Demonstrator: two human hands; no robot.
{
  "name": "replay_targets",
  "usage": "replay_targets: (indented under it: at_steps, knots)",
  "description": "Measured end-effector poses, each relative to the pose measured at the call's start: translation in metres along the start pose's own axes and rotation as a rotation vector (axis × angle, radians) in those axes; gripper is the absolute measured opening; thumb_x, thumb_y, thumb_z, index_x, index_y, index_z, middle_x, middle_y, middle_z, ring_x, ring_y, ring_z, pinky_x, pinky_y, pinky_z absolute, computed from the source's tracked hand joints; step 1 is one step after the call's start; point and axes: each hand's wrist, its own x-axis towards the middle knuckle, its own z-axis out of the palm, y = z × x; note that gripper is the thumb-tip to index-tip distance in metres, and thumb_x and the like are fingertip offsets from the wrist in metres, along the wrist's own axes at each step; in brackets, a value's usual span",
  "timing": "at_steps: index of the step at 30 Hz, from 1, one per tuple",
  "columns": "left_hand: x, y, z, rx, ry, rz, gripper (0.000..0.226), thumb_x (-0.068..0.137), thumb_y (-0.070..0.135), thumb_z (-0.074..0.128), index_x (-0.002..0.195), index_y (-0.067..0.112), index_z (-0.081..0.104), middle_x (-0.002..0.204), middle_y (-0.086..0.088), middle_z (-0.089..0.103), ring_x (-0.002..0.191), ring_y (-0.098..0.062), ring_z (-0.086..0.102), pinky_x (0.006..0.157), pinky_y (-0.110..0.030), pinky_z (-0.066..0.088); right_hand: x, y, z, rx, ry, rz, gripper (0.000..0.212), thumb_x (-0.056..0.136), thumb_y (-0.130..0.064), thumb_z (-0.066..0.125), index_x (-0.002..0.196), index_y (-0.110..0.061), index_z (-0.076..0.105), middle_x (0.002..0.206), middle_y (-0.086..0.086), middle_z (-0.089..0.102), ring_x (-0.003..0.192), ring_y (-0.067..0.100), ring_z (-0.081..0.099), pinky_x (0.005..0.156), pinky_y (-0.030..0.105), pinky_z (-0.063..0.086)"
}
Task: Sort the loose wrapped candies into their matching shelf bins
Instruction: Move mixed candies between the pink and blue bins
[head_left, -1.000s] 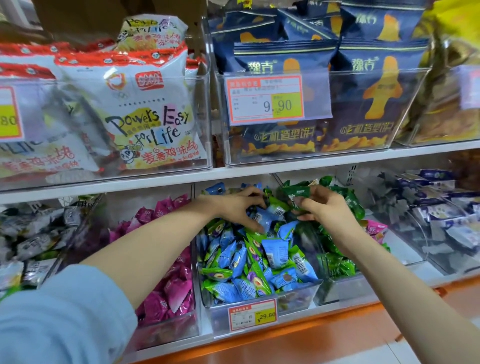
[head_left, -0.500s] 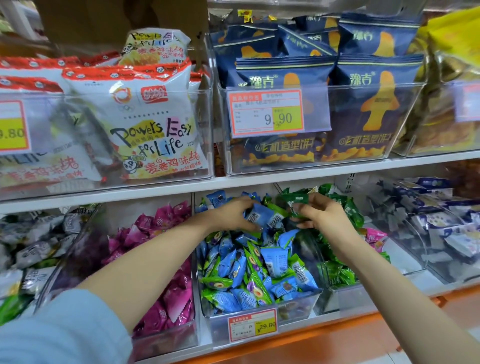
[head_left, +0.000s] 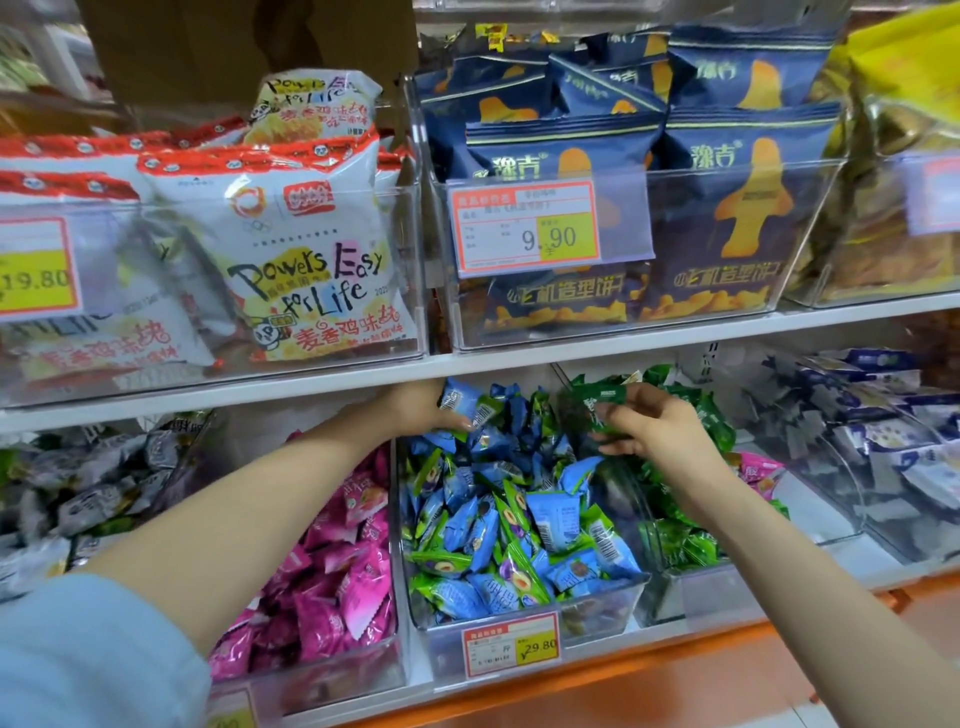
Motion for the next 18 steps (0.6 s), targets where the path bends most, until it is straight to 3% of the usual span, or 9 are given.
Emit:
replay_targets:
  at_steps: [2, 5, 7, 10, 12, 16, 18]
  knots:
    - [0.003, 0.001, 0.004, 0.077, 0.056, 0.017, 0.065, 0.083, 0.042, 0.066, 0.131, 0.004, 0.042, 0.136, -0.016, 0.047, 0.123, -0.028, 0.046, 0.092, -0.028, 0.036, 0.001, 0.000, -0.001, 0.004, -0.004, 0.006, 0.029, 0.088, -0.006, 0.062, 0.111, -0.003, 0.045, 0.093, 0.007, 0.058, 0.073, 0.025, 0.065, 0.058, 0.018, 0.055]
    - [0.005, 0.009, 0.006, 0.206, 0.089, 0.043, 0.070, 0.082, 0.050, 0.062, 0.130, 0.004, 0.039, 0.140, -0.018, 0.042, 0.126, -0.031, 0.043, 0.095, -0.031, 0.038, 0.002, 0.000, -0.003, 0.005, -0.017, 0.007, 0.026, 0.087, -0.007, 0.062, 0.106, -0.003, 0.045, 0.094, 0.009, 0.057, 0.071, 0.023, 0.065, 0.055, 0.017, 0.054]
    - [0.006, 0.018, 0.008, 0.177, 0.057, 0.168, 0.078, 0.082, 0.049, 0.063, 0.142, 0.010, 0.031, 0.145, -0.011, 0.037, 0.131, -0.027, 0.038, 0.104, -0.034, 0.034, 0.003, 0.000, -0.003, -0.006, -0.026, 0.006, 0.020, 0.087, -0.007, 0.063, 0.099, -0.005, 0.046, 0.093, 0.008, 0.056, 0.071, 0.024, 0.065, 0.056, 0.017, 0.055]
    - [0.010, 0.034, 0.016, 0.199, -0.018, 0.395, 0.067, 0.081, 0.048, 0.064, 0.138, 0.025, 0.040, 0.146, 0.002, 0.037, 0.132, -0.019, 0.035, 0.107, -0.032, 0.029, 0.003, 0.000, -0.001, -0.016, -0.028, -0.004, 0.022, 0.087, -0.007, 0.063, 0.079, -0.017, 0.045, 0.085, 0.003, 0.054, 0.071, 0.025, 0.064, 0.055, 0.017, 0.054]
    - [0.017, 0.043, 0.023, 0.282, -0.072, 0.435, 0.067, 0.081, 0.051, 0.063, 0.139, 0.027, 0.039, 0.150, 0.005, 0.028, 0.137, -0.017, 0.024, 0.108, -0.032, 0.019, 0.003, 0.000, -0.001, -0.023, -0.023, -0.010, 0.026, 0.087, -0.007, 0.063, 0.076, -0.020, 0.043, 0.083, 0.003, 0.054, 0.070, 0.025, 0.064, 0.054, 0.017, 0.053]
    - [0.032, 0.040, 0.027, 0.380, -0.116, 0.333, 0.068, 0.081, 0.055, 0.062, 0.140, 0.031, 0.037, 0.149, 0.001, 0.020, 0.137, -0.023, 0.020, 0.106, -0.035, 0.021, 0.004, 0.003, -0.002, -0.039, -0.030, -0.012, 0.016, 0.087, -0.009, 0.064, 0.093, -0.009, 0.049, 0.086, 0.004, 0.056, 0.071, 0.024, 0.066, 0.056, 0.017, 0.053]
    - [0.034, 0.035, 0.023, 0.414, -0.172, 0.296, 0.067, 0.082, 0.055, 0.060, 0.140, 0.028, 0.037, 0.150, -0.002, 0.020, 0.137, -0.026, 0.021, 0.105, -0.035, 0.024, 0.004, 0.004, -0.002, -0.047, -0.027, -0.013, 0.025, 0.087, -0.009, 0.063, 0.106, -0.003, 0.048, 0.087, 0.004, 0.057, 0.072, 0.024, 0.065, 0.058, 0.017, 0.054]
